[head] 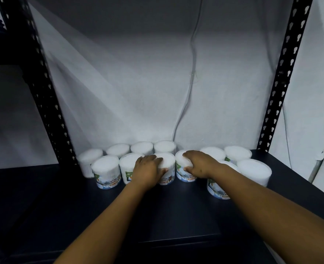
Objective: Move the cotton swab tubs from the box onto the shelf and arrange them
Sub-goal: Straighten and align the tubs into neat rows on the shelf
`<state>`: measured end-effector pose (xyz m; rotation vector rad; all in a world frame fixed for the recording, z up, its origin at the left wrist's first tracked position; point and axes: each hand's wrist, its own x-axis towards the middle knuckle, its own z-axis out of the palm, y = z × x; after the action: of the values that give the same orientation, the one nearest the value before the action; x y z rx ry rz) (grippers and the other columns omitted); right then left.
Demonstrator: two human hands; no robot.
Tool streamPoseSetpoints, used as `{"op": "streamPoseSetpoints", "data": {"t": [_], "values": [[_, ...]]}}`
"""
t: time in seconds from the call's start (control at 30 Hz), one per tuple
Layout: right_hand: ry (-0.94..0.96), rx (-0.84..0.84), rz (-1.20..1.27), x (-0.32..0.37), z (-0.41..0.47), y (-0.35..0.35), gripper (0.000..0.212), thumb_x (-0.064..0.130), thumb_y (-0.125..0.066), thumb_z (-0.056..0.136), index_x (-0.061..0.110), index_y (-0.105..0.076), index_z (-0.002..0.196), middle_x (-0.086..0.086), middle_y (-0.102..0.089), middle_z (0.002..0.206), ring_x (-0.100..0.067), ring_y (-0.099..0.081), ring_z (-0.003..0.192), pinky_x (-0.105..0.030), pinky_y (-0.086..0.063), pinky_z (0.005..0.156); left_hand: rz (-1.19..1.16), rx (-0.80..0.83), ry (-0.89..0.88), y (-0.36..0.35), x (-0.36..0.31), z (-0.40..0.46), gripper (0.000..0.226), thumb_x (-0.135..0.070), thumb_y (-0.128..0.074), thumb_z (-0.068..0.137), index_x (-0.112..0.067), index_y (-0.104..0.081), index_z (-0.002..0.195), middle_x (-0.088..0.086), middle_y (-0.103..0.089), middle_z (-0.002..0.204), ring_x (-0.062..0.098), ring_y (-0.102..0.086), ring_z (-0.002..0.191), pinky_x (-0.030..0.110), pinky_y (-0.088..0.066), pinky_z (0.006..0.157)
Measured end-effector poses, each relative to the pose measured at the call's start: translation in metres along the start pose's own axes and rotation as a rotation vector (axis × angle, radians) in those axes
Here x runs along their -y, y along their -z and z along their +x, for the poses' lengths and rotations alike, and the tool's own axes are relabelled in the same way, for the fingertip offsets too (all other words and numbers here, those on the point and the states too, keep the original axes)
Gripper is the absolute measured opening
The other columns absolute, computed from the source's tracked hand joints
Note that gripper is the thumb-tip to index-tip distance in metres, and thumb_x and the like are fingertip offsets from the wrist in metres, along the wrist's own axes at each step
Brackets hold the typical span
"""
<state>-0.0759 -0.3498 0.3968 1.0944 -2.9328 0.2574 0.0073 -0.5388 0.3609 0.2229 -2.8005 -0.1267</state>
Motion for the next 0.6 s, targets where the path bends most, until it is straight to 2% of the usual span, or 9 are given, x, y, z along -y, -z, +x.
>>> {"op": "streamPoseSetpoints", "data": {"t": [0.27, 0.43, 0.6], "values": [[0.014, -0.014, 0.009, -0.0024, -0.0007, 0.0009, 0.069, 0.04, -0.058, 0.09, 0.016, -0.029, 0.147, -0.003, -0.029, 0.154, -0.022, -0.031, 0.139, -0.029, -0.026, 0.111, -0.003, -0.008, 0.015, -0.0017, 0.0003, -0.0001, 0.059, -0.056, -0.049, 0.089, -0.024, -0.044, 0.139, 0.002, -0.041, 0.147, 0.021, -0.036, 0.134, 0.036, -0.023, 0.113], [-0.006, -0.008, 0.013, -0.0031, 0.0008, 0.0004, 0.068, 0.042, -0.057, 0.091, 0.015, -0.029, 0.147, -0.004, -0.03, 0.154, -0.022, -0.031, 0.139, -0.03, -0.027, 0.111, 0.003, -0.003, -0.007, -0.0038, 0.0015, 0.0012, 0.053, -0.053, -0.047, 0.091, -0.026, -0.048, 0.136, 0.001, -0.046, 0.143, 0.02, -0.041, 0.13, 0.037, -0.027, 0.11], [-0.005, -0.003, 0.019, -0.0035, 0.0003, 0.0003, 0.067, 0.04, -0.056, 0.092, 0.016, -0.028, 0.148, -0.004, -0.029, 0.155, -0.022, -0.03, 0.14, -0.029, -0.025, 0.111, 0.0, 0.013, -0.015, 0.0004, 0.0015, 0.0003, 0.053, -0.049, -0.047, 0.093, -0.024, -0.044, 0.14, 0.002, -0.041, 0.148, 0.02, -0.036, 0.135, 0.037, -0.023, 0.113]]}}
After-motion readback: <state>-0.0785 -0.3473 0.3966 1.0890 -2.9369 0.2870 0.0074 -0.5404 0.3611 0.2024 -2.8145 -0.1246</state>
